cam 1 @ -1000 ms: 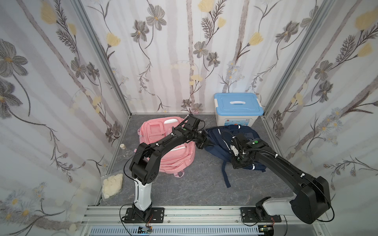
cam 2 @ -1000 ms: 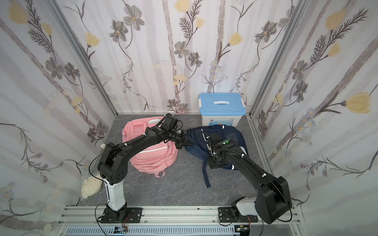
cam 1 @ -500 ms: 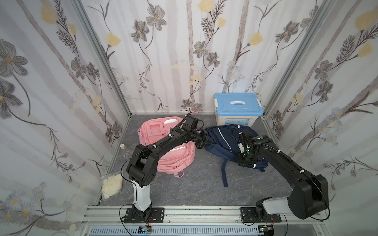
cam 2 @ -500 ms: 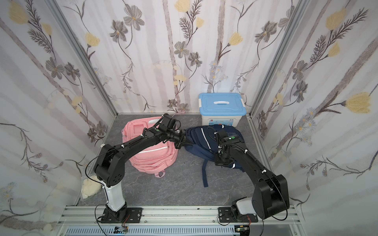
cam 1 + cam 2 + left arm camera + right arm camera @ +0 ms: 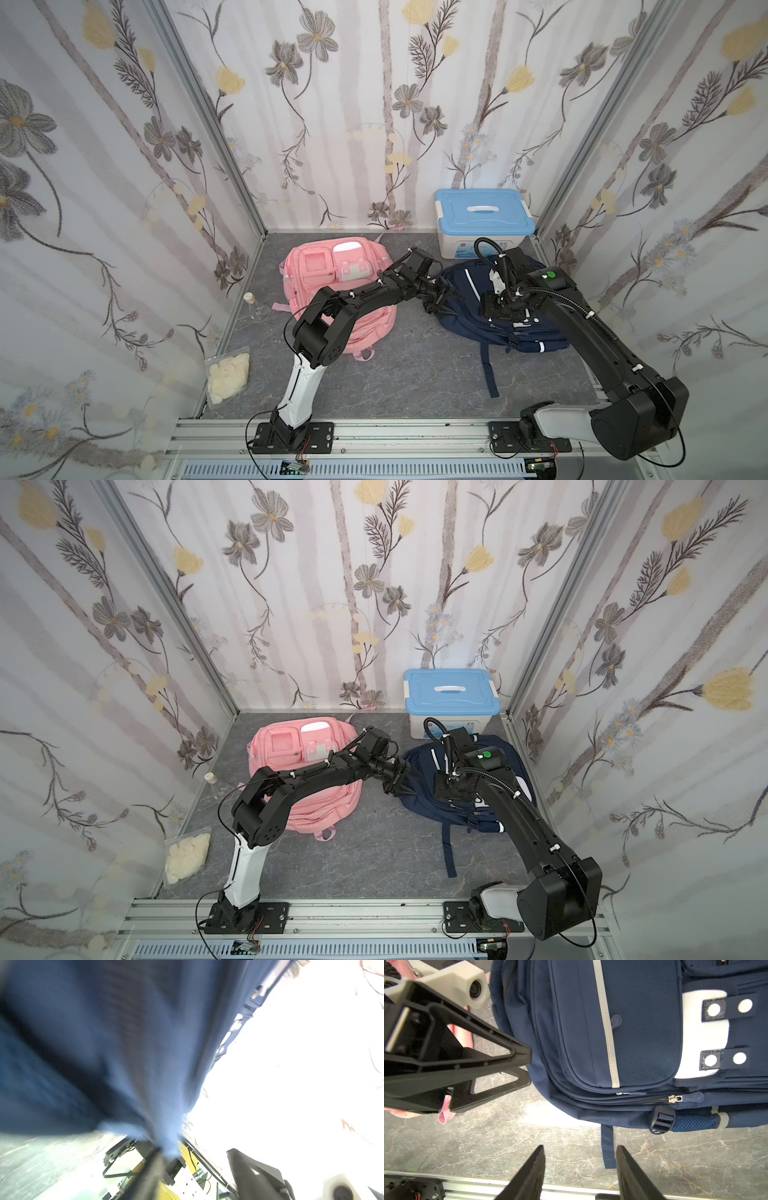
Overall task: Zip up the backpack
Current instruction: Zip the zipper on the backpack, then adjust the backpack at the center of the board.
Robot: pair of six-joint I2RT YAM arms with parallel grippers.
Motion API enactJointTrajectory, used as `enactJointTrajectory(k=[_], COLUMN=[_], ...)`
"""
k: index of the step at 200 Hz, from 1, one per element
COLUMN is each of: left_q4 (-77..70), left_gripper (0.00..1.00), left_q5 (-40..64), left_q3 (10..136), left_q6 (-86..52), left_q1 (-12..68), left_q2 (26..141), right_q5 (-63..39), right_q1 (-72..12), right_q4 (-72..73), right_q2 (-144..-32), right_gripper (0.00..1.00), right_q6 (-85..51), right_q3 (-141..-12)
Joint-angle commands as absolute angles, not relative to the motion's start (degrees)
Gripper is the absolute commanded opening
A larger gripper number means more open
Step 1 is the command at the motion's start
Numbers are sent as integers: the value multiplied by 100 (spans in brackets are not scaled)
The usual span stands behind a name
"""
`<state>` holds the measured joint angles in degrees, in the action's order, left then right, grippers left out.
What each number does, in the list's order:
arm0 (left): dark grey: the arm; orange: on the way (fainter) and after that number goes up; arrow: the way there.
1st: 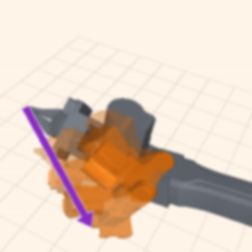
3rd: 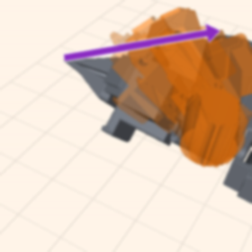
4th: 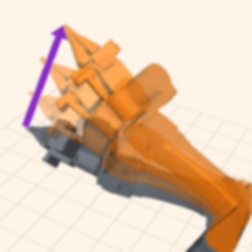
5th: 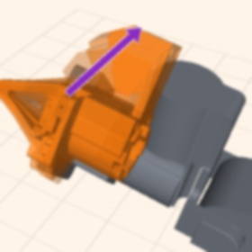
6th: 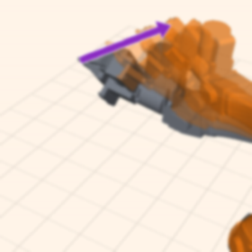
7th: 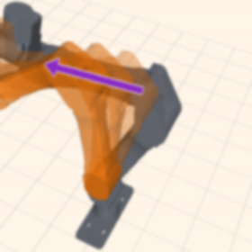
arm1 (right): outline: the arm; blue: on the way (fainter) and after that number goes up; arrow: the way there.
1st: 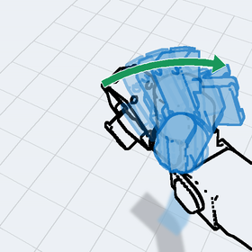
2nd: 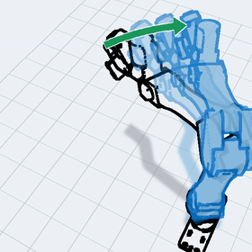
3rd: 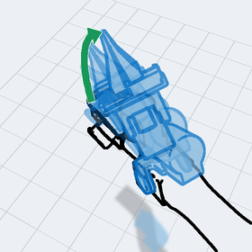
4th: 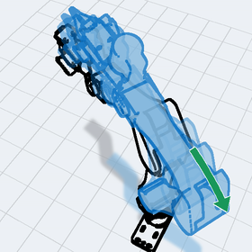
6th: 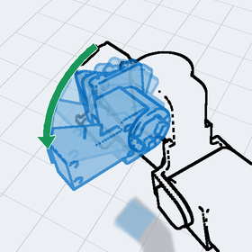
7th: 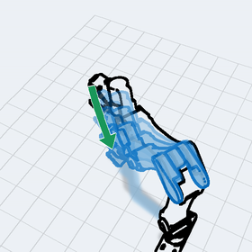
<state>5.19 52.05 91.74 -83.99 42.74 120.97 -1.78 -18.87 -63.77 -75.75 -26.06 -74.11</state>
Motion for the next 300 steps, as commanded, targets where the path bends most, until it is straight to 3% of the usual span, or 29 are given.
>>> enactJointTrajectory(k=[1,18,64,97,136,158,225,300], left_q4=[1402,2605,4540,5352,6412,6617,6520,6450], left_gripper=[88,100,100,100,100,98,86,83], left_q5=[5233,5098,4317,3598,2392,1994,577,445], left_q3=[9582,10079,10042,10028,11023,11445,11571,11488], left_q6=[-7543,-6641,-5381,-4497,-3075,-2721,-2323,-2227], left_q1=[4212,4171,3733,2586,1169,658,170,-197], left_q2=[11845,11675,10889,10472,10944,11387,11866,12167], right_q5=[-210,-309,-548,-750,-1229,-1525,-1982,-1930], right_q1=[-1957,-2086,-2596,-3074,-3324,-3362,-3676,-3778], right_q4=[-6073,-5829,-5463,-4695,-3582,-3253,-3470,-3612], right_q2=[-7549,-7672,-8534,-9322,-10573,-11129,-11988,-12421], right_gripper=[66,67,69,70,69,68,62,61], right_q6=[-2767,-2860,-3125,-3337,-3810,-4195,-4619,-4713], right_q3=[-7591,-7762,-8352,-8748,-9192,-9353,-9552,-9644])
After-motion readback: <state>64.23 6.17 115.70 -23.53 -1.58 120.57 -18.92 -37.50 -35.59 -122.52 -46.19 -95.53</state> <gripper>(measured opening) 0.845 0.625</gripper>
